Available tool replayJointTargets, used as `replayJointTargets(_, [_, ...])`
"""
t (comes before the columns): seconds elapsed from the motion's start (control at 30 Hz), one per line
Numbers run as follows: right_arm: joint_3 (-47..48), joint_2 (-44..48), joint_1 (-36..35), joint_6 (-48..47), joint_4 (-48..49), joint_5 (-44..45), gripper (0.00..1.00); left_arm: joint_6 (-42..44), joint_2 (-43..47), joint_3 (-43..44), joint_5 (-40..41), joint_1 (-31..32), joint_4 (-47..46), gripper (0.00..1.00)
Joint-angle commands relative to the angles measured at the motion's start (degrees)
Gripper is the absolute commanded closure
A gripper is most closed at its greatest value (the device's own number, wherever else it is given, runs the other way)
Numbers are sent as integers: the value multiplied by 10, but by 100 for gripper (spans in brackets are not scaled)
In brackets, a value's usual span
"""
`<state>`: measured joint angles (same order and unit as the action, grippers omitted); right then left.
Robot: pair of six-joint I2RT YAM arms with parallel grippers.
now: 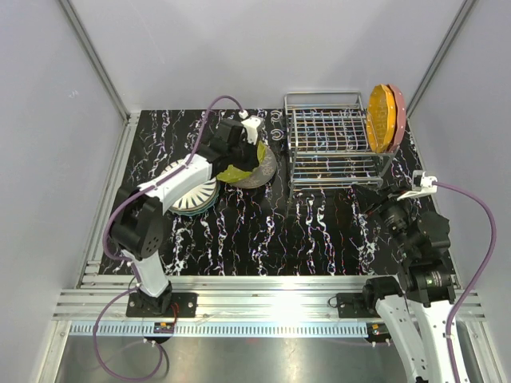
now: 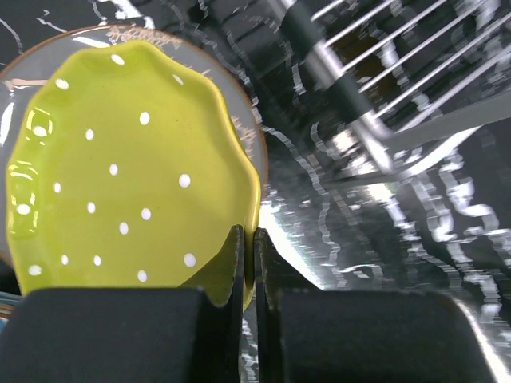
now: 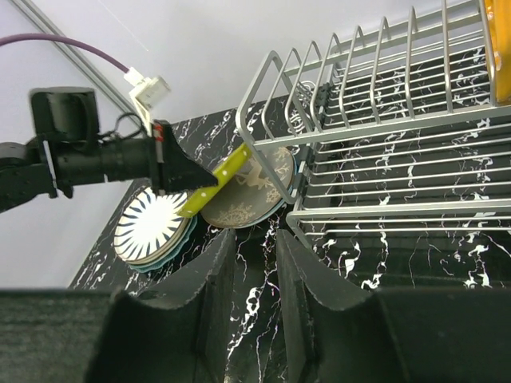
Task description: Load the plates into the dish rack
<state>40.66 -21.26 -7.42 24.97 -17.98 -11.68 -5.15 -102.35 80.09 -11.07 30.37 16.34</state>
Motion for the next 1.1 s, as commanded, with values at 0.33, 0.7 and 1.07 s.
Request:
replayJointTargets(0.33, [47, -91, -4, -6, 16, -136, 68, -179, 107, 73, -63, -35, -102, 100])
replayJointTargets(0.7, [69, -157, -37, -20, -7, -199, 41, -375, 256, -87, -72, -66, -189, 100])
replayJointTargets(1.07, [39, -263, -365, -58, 105, 65, 13, -444, 428, -207, -12, -66, -153, 100])
